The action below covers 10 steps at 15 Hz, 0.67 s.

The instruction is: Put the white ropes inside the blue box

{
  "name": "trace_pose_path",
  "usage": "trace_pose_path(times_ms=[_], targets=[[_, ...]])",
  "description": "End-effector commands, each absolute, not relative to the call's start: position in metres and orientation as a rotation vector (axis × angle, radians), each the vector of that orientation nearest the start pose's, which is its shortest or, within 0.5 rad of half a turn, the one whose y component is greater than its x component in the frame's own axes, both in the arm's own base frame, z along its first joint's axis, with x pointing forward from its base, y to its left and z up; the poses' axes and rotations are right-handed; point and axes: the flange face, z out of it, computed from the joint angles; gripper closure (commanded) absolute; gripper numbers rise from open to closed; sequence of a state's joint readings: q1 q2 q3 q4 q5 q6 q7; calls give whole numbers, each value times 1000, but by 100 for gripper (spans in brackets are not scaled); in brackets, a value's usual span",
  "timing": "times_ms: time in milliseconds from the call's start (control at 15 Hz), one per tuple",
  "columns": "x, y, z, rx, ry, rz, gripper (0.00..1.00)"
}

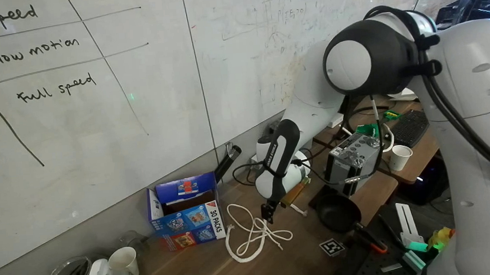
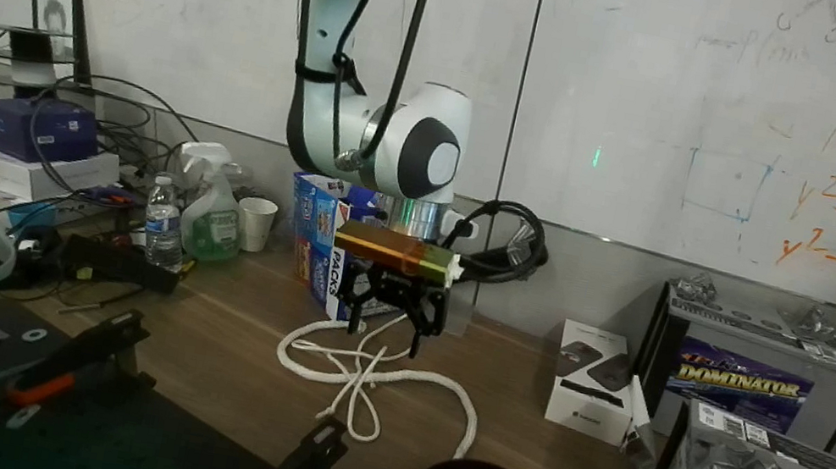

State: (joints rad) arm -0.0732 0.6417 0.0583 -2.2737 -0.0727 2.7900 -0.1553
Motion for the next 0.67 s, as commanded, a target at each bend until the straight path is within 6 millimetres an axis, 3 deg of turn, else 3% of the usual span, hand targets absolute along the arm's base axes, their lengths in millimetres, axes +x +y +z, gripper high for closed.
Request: trace_pose_path(times_ms=[0,600], targets=[[500,-2,45,-3073,-361,168,0],[508,23,1,-3080,-339,131,0]])
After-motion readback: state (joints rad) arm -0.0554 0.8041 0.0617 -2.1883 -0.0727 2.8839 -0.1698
